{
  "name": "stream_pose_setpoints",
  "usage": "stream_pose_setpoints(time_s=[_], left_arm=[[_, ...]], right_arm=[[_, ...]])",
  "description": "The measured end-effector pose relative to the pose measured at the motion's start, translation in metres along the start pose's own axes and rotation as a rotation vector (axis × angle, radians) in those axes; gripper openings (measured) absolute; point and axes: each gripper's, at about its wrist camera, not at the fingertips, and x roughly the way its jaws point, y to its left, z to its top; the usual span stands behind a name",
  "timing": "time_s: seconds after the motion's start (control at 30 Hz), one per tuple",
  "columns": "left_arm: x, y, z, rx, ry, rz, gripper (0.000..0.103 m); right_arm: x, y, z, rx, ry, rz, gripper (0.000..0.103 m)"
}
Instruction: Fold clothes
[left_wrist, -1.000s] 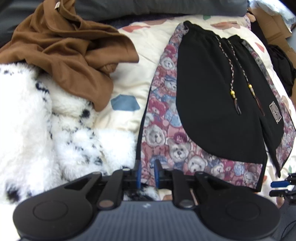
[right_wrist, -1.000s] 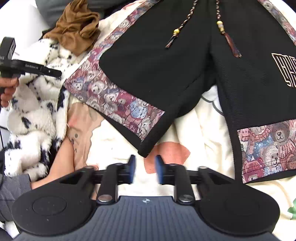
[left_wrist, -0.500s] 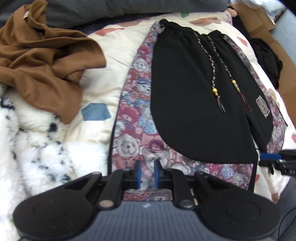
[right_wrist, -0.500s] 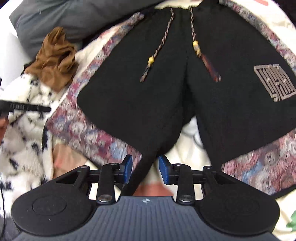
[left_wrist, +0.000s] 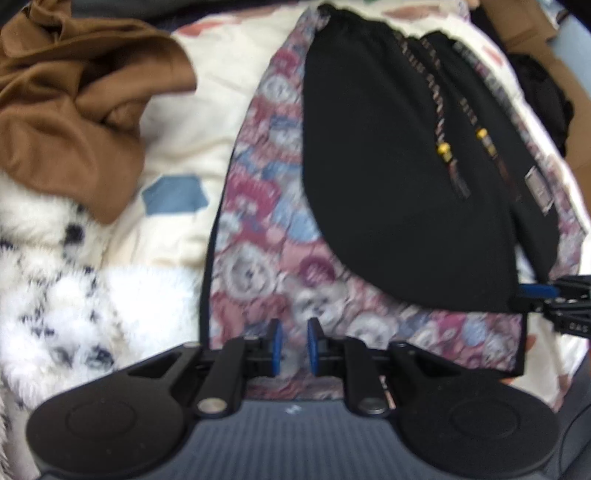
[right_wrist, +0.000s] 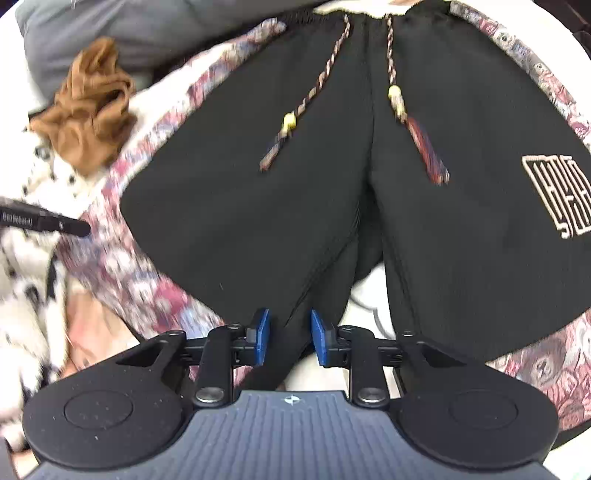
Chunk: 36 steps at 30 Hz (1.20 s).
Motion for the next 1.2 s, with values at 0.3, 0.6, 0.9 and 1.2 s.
stream_pose_setpoints(time_s=[0.3, 0.6, 0.9, 1.2], left_arm=[[-0.005, 0.001, -0.011, -0.018, 0.021, 0.023, 0.015], [-0.037, 0.018, 0.006, -0.079, -0.077, 0.042, 0.015], [-0.010, 0.024, 0.004, -0.035, 0.003, 0.089, 0.022], [0.003, 0.025, -0.004, 0.002, 0.041, 0.124, 0.036]], right_arm=[[-0.008, 0.006, -0.015, -0.062, 0.043, -0.023, 0.027], [-0.032, 0.007, -0.027, -0.074, 0.060, -0.029, 0.027], [-0.043, 0.025, -0.013, -0.081, 0.009, -0.008, 0.029], [-0.040, 0.035, -0.004, -0.086, 0.000, -0.026, 0.034]])
